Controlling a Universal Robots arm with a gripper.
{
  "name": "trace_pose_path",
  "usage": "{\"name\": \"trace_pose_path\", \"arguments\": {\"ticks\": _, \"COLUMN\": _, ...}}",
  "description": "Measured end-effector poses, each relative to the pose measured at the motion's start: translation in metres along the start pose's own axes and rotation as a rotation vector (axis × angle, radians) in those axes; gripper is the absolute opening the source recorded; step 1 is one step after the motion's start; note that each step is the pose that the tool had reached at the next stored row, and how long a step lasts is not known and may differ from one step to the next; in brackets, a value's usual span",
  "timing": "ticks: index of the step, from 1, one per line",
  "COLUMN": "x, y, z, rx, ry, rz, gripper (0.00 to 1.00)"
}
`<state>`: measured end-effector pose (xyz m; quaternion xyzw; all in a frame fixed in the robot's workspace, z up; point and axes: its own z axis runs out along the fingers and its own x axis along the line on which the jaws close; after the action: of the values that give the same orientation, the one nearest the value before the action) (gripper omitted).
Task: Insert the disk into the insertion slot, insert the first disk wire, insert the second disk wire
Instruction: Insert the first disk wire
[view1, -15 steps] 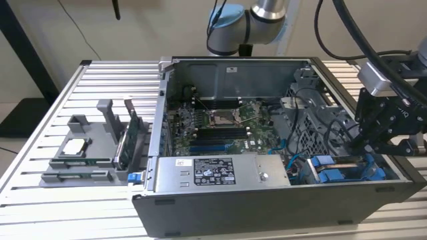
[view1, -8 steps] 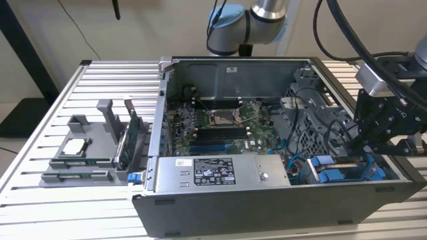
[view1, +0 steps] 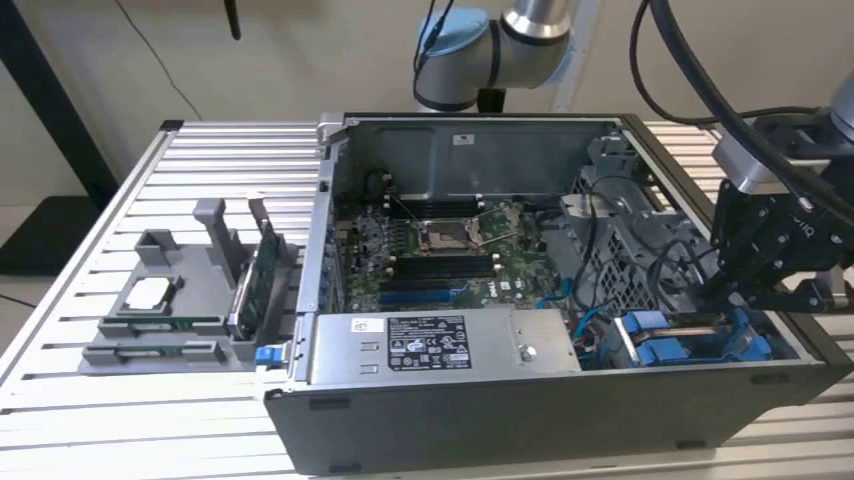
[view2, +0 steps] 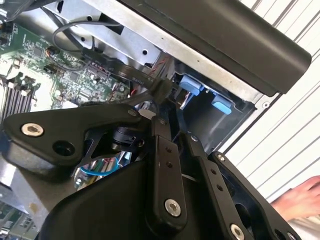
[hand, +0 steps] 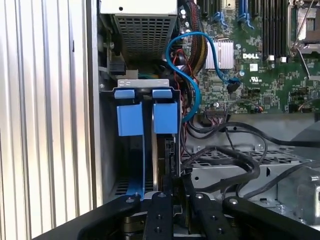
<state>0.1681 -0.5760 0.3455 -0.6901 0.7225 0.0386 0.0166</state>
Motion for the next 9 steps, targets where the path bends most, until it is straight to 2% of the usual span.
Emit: {"name": "trace_pose_path", "arguments": {"ticks": 9, "x": 0.0001, "y": -0.0002, "z": 0.002, "rx": 0.0014, "ry": 0.0021, "rz": 0.017, "gripper": 0.19}}
